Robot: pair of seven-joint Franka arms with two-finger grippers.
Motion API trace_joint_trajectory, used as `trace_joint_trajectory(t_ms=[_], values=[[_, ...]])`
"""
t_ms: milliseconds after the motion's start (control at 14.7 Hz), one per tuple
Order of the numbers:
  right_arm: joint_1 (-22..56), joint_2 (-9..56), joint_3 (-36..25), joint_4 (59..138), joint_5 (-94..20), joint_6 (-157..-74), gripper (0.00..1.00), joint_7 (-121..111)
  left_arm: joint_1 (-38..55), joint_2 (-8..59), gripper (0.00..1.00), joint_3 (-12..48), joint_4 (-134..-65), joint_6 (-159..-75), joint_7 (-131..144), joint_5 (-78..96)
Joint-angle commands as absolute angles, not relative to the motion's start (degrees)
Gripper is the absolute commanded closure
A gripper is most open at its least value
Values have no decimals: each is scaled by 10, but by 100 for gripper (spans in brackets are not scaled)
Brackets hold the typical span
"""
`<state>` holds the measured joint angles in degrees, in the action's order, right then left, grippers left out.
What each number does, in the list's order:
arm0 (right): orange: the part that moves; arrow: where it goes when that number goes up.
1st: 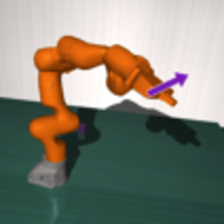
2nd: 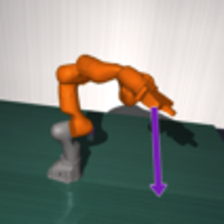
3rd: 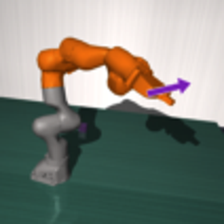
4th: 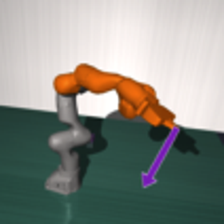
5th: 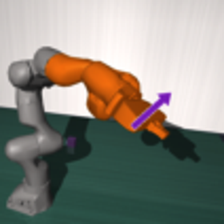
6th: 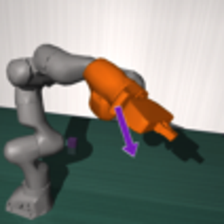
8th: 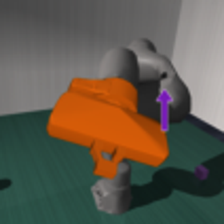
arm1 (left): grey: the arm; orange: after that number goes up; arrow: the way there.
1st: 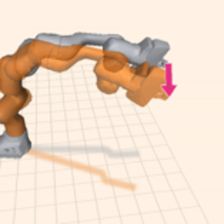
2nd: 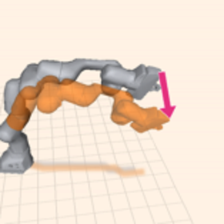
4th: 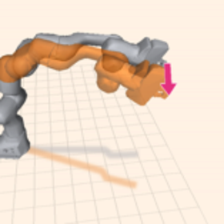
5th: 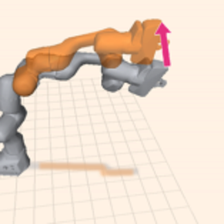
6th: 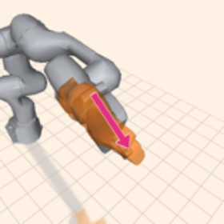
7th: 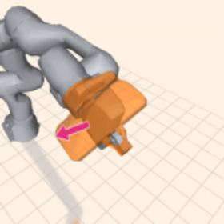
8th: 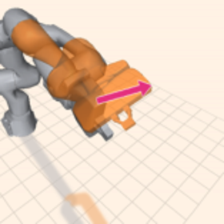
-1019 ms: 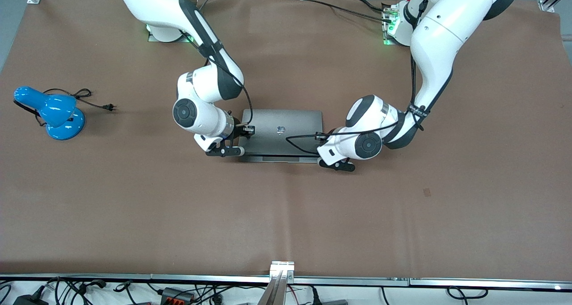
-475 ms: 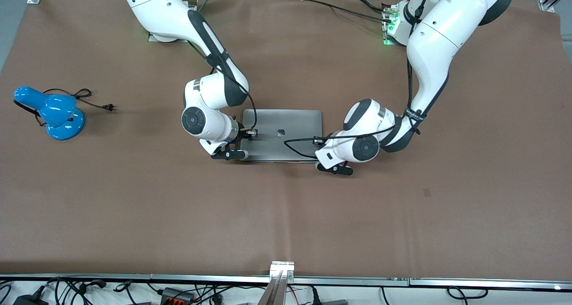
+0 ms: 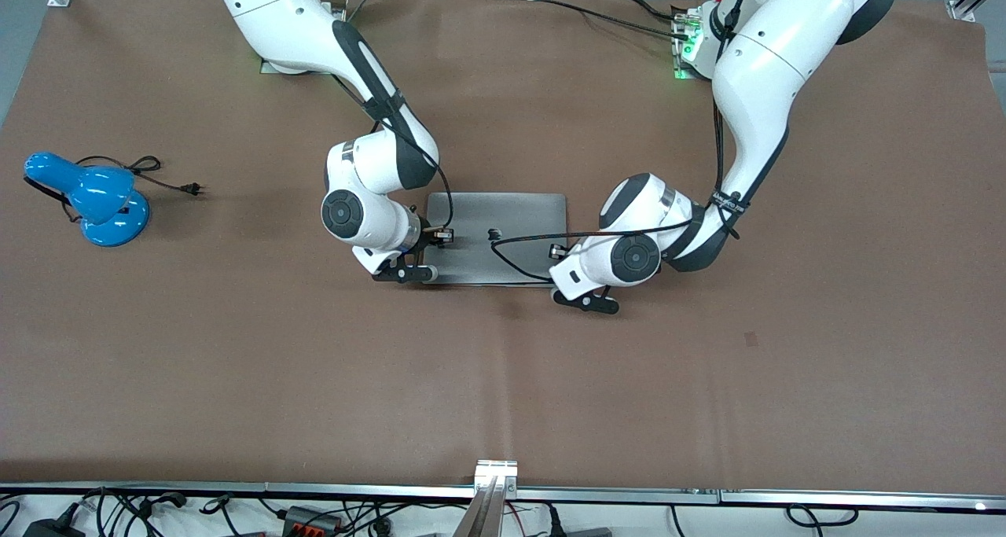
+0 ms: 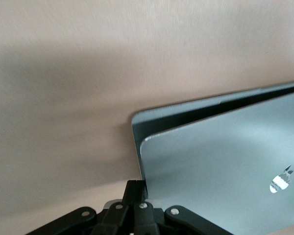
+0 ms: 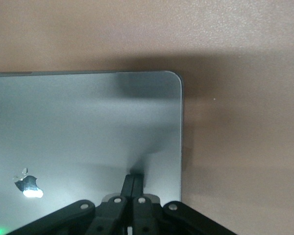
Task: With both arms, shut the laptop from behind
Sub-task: 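Press the closed lid flat with both grippers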
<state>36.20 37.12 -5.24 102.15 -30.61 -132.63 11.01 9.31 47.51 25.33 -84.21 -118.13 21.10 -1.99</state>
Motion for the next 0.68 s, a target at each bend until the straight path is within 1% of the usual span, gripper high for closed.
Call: trace_joint_trajectory(t_ms=[0, 204, 543, 611], values=[[368, 404, -50, 1008, -314, -1369, 100, 105, 96, 474, 100, 258, -816, -1174, 199, -21], [373, 420, -48, 1008, -315, -1402, 100, 105, 104, 478, 100, 258, -816, -1177, 209, -11], [381, 418, -49, 1008, -309, -1403, 100, 108, 114, 510, 100, 258, -818, -1187, 213, -15], [381, 418, -50, 1007, -309, -1403, 100, 106, 118, 512, 100, 258, -818, -1206, 213, -17]])
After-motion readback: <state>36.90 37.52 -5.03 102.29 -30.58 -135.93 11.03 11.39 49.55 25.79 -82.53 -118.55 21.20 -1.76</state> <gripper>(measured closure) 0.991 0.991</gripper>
